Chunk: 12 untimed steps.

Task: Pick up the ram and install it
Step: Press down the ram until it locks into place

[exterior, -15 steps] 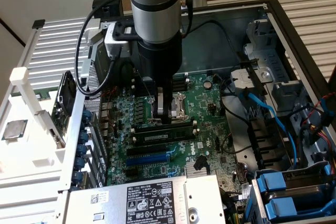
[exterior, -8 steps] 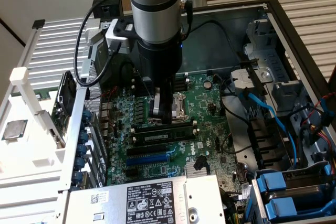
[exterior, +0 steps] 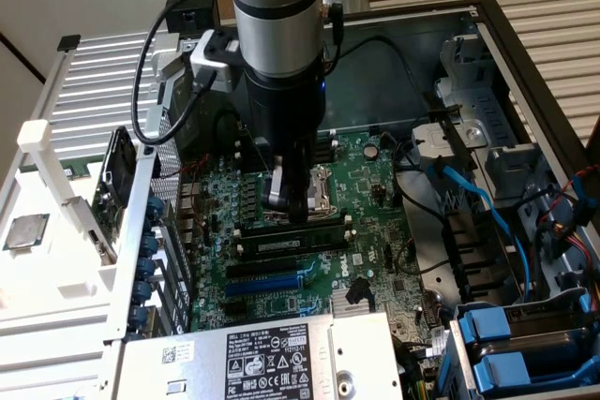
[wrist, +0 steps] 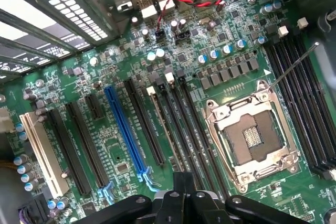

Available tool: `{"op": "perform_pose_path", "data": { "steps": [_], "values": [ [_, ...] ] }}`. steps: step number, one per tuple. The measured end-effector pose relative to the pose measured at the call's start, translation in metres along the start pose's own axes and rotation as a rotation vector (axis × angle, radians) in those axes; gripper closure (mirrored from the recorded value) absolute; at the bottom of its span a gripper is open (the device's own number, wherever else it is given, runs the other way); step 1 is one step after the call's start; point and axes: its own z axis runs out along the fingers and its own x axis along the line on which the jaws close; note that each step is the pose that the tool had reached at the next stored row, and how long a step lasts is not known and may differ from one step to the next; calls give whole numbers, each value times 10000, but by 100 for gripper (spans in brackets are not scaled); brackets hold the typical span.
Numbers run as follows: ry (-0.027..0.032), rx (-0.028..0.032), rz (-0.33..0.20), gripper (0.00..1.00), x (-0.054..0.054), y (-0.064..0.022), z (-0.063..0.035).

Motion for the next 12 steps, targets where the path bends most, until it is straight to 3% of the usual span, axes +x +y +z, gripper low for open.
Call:
{"op": "perform_pose_path", "data": {
  "steps": [12],
  "values": [
    [52, 36, 1540, 89, 0, 0, -6]
  ]
}}
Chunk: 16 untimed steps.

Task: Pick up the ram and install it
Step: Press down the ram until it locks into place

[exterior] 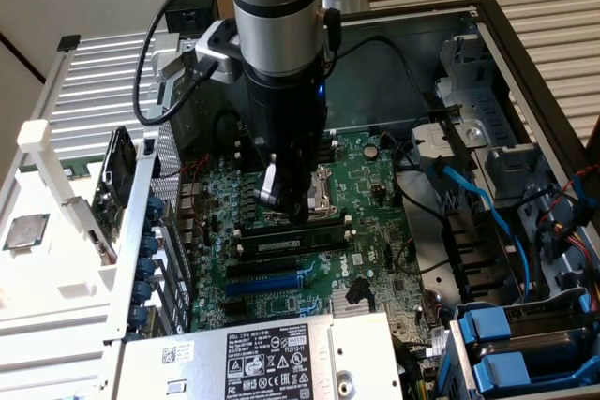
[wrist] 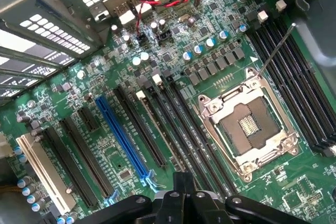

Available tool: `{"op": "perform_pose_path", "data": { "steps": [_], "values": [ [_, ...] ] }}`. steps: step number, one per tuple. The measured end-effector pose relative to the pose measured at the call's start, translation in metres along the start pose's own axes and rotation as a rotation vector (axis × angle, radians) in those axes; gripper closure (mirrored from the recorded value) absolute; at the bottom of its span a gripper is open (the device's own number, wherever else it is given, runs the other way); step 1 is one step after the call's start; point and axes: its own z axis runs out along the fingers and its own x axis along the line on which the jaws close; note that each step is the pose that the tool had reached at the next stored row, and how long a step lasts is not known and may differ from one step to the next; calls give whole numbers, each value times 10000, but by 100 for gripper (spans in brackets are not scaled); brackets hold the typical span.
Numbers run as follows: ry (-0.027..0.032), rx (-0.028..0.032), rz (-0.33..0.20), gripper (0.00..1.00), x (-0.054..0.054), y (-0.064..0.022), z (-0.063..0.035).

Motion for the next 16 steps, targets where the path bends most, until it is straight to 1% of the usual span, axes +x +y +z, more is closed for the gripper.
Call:
{"op": "perform_pose_path", "data": {
  "steps": [1, 3, 11, 12, 13, 16],
  "values": [
    [5, 4, 240, 89, 0, 0, -1],
    [10, 7, 488, 89, 0, 0, -1],
    [54, 39, 2651, 89, 0, 0, -1],
    [62, 45, 3055, 89, 0, 0, -1],
    [64, 46, 3175, 89, 0, 0, -1],
    [79, 57, 3891, 89, 0, 0, -2]
  ]
}}
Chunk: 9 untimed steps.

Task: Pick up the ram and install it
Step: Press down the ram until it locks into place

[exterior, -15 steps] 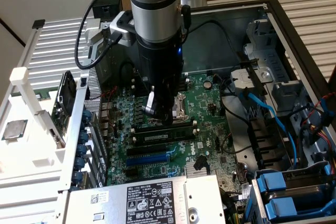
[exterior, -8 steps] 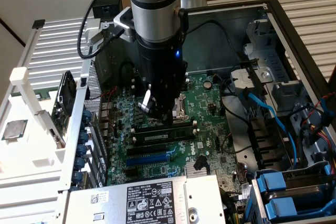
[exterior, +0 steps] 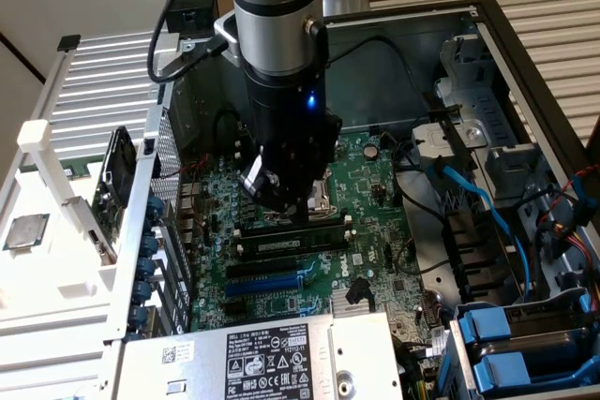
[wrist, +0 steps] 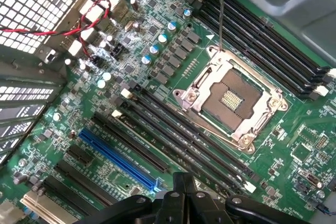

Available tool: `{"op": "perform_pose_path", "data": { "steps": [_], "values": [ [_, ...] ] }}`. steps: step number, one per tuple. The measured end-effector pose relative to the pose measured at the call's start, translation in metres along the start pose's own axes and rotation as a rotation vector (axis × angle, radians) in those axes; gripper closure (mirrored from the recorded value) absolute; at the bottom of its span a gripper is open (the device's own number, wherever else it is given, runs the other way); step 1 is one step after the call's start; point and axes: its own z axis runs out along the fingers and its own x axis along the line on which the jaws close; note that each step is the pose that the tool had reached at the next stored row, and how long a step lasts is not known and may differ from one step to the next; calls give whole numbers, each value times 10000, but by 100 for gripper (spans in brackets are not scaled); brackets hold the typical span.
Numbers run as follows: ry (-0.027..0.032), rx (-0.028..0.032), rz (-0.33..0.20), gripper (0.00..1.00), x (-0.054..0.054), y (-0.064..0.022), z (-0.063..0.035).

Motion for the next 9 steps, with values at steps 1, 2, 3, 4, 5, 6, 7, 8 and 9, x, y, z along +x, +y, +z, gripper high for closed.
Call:
{"op": "perform_pose_path", "data": {
  "steps": [1, 2, 3, 4, 5, 6, 7, 8, 9],
  "values": [
    [4, 3, 227, 89, 0, 0, 0],
    [9, 6, 455, 89, 0, 0, 0],
    [11, 8, 558, 89, 0, 0, 0],
    [13, 9, 674, 89, 0, 0, 0],
    [18, 13, 897, 89, 0, 0, 0],
    [22, 16, 1116, 89, 0, 0, 0],
    [24, 17, 1221, 89, 0, 0, 0],
    [26, 19, 1328, 89, 0, 0, 0],
    [31, 22, 1539, 89, 0, 0, 0]
  ]
}}
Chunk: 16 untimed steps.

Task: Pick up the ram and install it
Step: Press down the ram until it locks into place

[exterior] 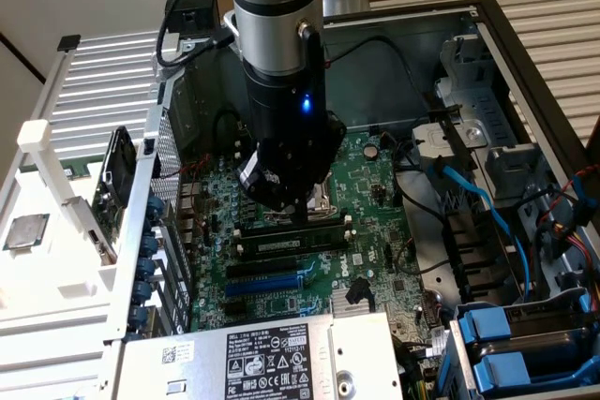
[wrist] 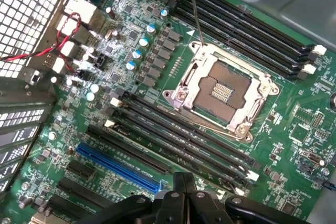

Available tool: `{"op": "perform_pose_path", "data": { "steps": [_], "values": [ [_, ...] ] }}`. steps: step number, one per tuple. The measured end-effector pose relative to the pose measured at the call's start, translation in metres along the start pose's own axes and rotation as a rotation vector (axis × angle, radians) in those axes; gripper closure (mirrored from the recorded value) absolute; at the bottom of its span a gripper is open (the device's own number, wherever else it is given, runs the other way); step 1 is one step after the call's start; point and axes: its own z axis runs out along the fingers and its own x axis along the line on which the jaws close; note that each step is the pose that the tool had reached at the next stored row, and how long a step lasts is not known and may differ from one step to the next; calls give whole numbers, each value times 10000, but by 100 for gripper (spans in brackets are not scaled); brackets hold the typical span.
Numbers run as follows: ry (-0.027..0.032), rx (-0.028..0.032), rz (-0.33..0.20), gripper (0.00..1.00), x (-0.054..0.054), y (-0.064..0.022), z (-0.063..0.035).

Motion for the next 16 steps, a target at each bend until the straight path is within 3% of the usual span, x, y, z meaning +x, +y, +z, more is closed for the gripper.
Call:
{"op": "perform_pose_path", "data": {
  "steps": [5, 16],
  "values": [
    [21, 18, 948, 89, 0, 0, 0],
    [50, 44, 2275, 89, 0, 0, 0]
  ]
}}
